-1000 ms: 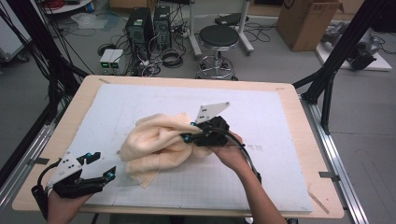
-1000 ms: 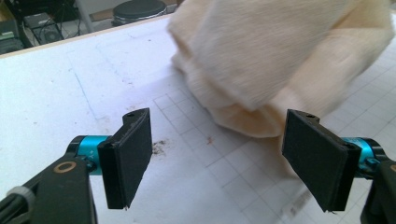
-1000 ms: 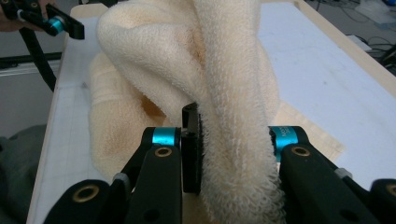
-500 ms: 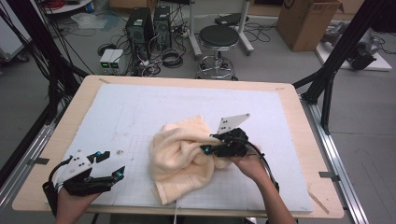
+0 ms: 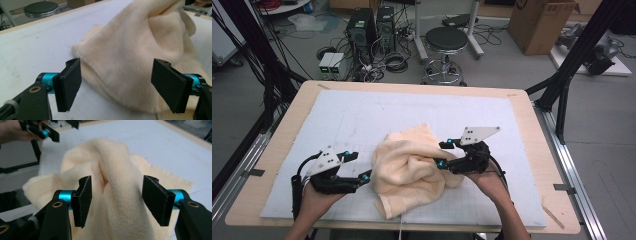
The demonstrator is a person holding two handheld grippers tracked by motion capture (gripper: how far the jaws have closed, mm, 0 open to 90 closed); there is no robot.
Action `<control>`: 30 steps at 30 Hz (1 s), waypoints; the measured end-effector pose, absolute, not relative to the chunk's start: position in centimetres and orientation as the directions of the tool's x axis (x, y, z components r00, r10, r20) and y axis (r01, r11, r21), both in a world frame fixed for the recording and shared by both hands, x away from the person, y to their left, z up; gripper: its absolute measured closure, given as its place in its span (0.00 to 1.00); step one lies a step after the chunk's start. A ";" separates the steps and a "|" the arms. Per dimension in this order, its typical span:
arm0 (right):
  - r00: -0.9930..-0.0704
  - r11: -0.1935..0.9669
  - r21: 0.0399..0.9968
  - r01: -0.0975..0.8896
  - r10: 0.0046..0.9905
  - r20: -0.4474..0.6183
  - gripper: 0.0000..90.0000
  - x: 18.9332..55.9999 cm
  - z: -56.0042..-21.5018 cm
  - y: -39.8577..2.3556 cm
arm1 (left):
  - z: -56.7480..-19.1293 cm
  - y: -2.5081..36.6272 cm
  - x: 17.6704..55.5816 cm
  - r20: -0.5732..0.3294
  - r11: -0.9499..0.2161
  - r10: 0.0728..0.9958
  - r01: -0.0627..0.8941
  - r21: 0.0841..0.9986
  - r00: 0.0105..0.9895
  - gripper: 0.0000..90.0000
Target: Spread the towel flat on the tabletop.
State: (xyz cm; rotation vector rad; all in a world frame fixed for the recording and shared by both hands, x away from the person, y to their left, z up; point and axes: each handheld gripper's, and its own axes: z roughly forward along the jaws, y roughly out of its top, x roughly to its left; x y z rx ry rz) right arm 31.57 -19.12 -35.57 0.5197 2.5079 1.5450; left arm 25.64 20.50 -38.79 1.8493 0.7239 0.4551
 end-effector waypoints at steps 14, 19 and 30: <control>-0.945 0.506 0.825 0.252 0.312 0.097 0.87 30.6 -38.9 -17.2 | -38.1 17.9 29.2 -0.062 -0.241 0.642 0.277 0.930 0.764 0.40; -0.954 0.529 0.812 0.248 0.278 0.111 0.88 28.3 -40.3 -16.7 | -38.2 17.4 29.6 -0.095 -0.231 0.617 0.295 0.927 0.781 0.48; -0.960 0.510 0.831 0.220 0.265 0.091 0.70 26.4 -39.8 -17.3 | -40.4 13.5 29.3 -0.081 -0.398 0.513 0.320 0.860 0.854 0.66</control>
